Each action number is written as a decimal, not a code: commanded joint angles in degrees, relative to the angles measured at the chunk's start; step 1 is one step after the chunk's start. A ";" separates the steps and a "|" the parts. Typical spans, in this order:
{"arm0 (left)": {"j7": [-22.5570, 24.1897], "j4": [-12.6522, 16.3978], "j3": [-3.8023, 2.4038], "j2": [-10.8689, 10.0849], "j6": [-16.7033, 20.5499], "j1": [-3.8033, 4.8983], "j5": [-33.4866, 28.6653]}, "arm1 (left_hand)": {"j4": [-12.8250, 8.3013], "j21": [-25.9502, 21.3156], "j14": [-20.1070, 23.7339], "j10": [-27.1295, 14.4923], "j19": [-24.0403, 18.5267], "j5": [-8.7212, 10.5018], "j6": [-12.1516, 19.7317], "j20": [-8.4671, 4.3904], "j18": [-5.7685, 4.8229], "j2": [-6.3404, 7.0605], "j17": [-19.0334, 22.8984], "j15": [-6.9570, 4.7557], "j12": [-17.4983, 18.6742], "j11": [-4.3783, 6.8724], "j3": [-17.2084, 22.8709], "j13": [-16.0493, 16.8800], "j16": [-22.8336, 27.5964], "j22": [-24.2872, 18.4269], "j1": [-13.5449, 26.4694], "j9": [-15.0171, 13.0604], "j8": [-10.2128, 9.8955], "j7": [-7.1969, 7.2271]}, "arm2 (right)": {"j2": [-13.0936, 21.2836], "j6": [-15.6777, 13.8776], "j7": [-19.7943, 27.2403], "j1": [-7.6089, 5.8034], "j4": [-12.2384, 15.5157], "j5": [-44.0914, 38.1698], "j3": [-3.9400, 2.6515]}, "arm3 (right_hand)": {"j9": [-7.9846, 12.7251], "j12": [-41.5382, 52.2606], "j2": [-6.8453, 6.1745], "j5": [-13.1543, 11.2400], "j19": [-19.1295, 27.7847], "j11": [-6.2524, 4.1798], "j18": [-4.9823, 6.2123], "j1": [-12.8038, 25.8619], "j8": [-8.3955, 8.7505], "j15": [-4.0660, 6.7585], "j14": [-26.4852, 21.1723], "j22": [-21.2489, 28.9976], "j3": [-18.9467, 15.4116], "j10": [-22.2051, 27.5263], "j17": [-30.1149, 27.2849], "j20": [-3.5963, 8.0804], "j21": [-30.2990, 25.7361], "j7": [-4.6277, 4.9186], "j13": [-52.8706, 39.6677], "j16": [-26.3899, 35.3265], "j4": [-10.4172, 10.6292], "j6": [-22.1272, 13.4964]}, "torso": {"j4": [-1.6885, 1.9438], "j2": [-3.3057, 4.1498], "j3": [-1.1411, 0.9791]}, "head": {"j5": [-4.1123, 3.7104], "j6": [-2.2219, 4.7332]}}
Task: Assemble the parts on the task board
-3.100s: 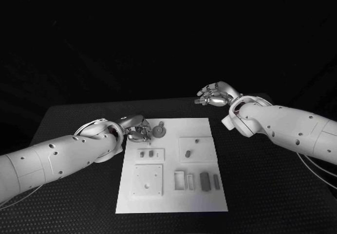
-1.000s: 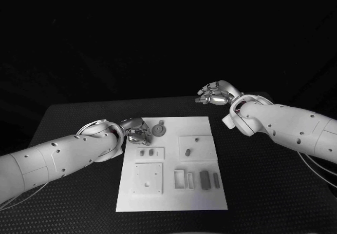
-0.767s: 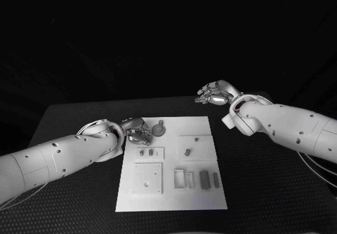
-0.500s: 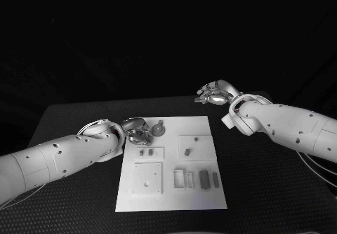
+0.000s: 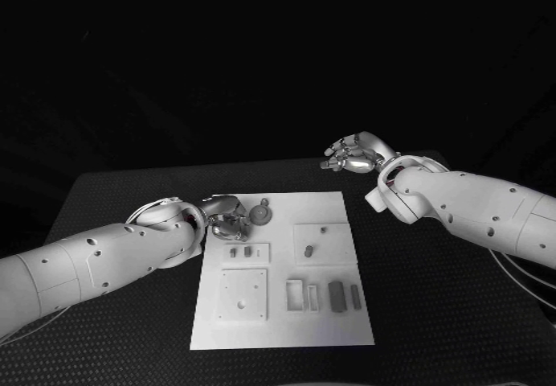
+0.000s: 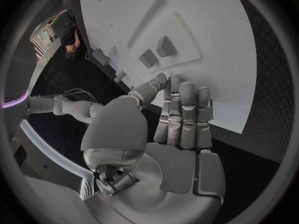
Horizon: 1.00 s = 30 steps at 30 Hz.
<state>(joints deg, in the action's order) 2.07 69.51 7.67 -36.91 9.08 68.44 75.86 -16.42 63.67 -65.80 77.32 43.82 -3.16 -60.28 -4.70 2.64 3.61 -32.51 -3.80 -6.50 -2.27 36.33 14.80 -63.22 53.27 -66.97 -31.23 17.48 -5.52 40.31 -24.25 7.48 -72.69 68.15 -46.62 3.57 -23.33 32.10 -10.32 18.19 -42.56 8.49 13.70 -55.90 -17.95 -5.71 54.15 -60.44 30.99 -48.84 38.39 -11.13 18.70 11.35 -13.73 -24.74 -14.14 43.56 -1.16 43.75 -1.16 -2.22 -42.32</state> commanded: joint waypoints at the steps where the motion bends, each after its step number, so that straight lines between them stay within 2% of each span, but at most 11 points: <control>1: 0.19 0.11 0.38 0.05 -2.10 -0.50 -1.20 | 0.00 -0.26 -0.02 0.09 0.38 -0.13 -0.16 -4.73 0.47 -0.39 0.03 -0.31 0.25 0.11 0.30 0.03 -0.30 0.10 -0.01 -0.01 0.04 -0.19 | 0.01 0.68 0.59 0.03 0.00 0.06 -0.03 | 0.07 -0.21 -0.08 0.31 -0.06 0.13 -0.17 -0.40 -0.29 -0.28 0.23 0.04 -0.23 -0.40 -0.08 -0.42 -0.28 1.00 0.10 0.36 -0.01 -0.38 | 0.01 0.01 0.06 | -0.04 0.05; 3: 0.29 0.32 0.38 0.07 -2.00 -0.50 -1.66 | 0.04 -0.34 0.08 -0.16 0.32 -0.06 0.71 -4.71 0.42 -0.23 0.05 -0.20 0.51 0.00 0.24 -0.04 -0.27 0.15 0.09 0.22 -0.44 -0.53 | 0.01 0.64 0.60 0.03 0.00 0.06 -0.03 | 0.08 -0.22 -0.09 0.32 -0.05 0.14 -0.17 -0.40 -0.29 -0.28 0.22 0.04 -0.25 -0.38 -0.08 -0.43 -0.31 1.00 0.14 0.38 0.00 -0.39 | 0.01 0.01 0.07 | -0.03 0.03; 4: 0.38 0.38 0.38 0.09 -2.28 -0.50 -1.66 | 0.03 -0.42 0.20 -0.15 0.21 0.09 3.04 -4.68 0.36 -0.01 0.05 -0.15 0.62 -0.04 0.17 -0.05 -0.27 0.21 0.07 0.78 -1.70 -1.41 | 0.01 0.64 0.59 0.03 -0.02 0.06 -0.03 | 0.09 -0.24 -0.09 0.32 -0.03 0.14 -0.17 -0.40 -0.29 -0.29 0.20 0.04 -0.26 -0.36 -0.09 -0.44 -0.33 1.01 0.18 0.41 0.00 -0.40 | 0.01 0.01 0.07 | -0.04 0.05; 6: 0.56 0.46 0.38 0.09 -2.24 -0.50 -1.66 | 0.00 -0.46 0.36 -0.28 0.06 0.11 4.99 -4.62 0.29 0.36 0.02 -0.05 0.87 -0.14 0.02 -0.08 -0.31 0.36 -0.07 1.26 -2.67 -2.18 | 0.01 0.62 0.60 0.03 -0.03 0.06 -0.03 | 0.10 -0.26 -0.11 0.32 0.01 0.16 -0.17 -0.42 -0.29 -0.30 0.16 0.04 -0.28 -0.33 -0.10 -0.45 -0.39 1.01 0.24 0.46 -0.01 -0.41 | 0.03 0.00 0.08 | -0.04 0.04; 10: 0.75 0.55 0.38 0.04 -1.83 -0.50 -1.68 | -0.04 -0.51 0.50 -0.36 -0.11 0.14 7.67 -4.55 0.24 1.47 -0.07 0.04 1.17 -0.23 -0.29 -0.09 -0.51 0.59 -0.47 1.94 -3.90 -2.41 | 0.01 0.63 0.60 0.04 0.01 0.06 -0.03 | 0.12 -0.28 -0.12 0.32 0.05 0.17 -0.17 -0.43 -0.28 -0.31 0.12 0.04 -0.30 -0.31 -0.10 -0.47 -0.44 1.02 0.32 0.51 0.00 -0.43 | 0.09 0.01 0.07 | -0.05 0.06; 16: 0.93 0.60 0.36 -0.23 -1.13 -0.50 -1.83 | 0.00 -0.51 0.56 -0.26 -0.09 0.13 9.34 -4.53 0.24 2.09 -0.15 0.02 1.32 -0.23 -0.61 -0.06 -0.70 0.78 -0.60 2.33 -4.52 -2.27 | 0.03 0.65 0.60 0.05 -0.04 0.08 -0.03 | 0.14 -0.30 -0.13 0.31 0.08 0.18 -0.17 -0.45 -0.28 -0.33 0.09 0.04 -0.32 -0.28 -0.11 -0.49 -0.50 1.03 0.40 0.56 0.00 -0.46 | 0.00 0.01 0.05 | -0.03 0.08; 30: 0.98 0.54 0.32 -0.46 0.08 -0.51 -2.30 | 0.01 -0.46 0.36 0.04 0.11 0.09 10.36 -4.61 0.31 2.12 -0.30 -0.10 1.33 -0.11 -0.62 0.03 -1.09 0.95 -0.90 2.52 -4.75 -2.18 | 0.08 0.73 0.61 0.16 -0.05 0.12 -0.03 | 0.17 -0.31 -0.09 0.30 0.11 0.20 -0.16 -0.49 -0.28 -0.34 0.07 0.03 -0.33 -0.28 -0.11 -0.50 -0.56 1.03 0.49 0.61 0.01 -0.47 | 0.04 0.01 0.00 | -0.08 0.15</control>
<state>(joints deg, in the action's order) 2.29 69.89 8.05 -37.42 8.46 67.92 74.14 -16.44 63.44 -65.66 77.09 43.82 -3.38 -50.33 -4.70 2.64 5.41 -32.76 -3.91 -5.50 -2.46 35.91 14.78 -63.96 54.16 -67.67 -28.75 13.04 -7.64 40.37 -24.22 7.48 -72.58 68.06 -46.53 3.57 -23.22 32.10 -10.32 18.19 -42.34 8.49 13.72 -55.90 -17.95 -5.71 54.15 -60.45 31.00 -48.84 38.33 -11.34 18.40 11.35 -13.29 -24.49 -14.14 43.56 -1.15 43.76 -1.12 -2.26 -42.20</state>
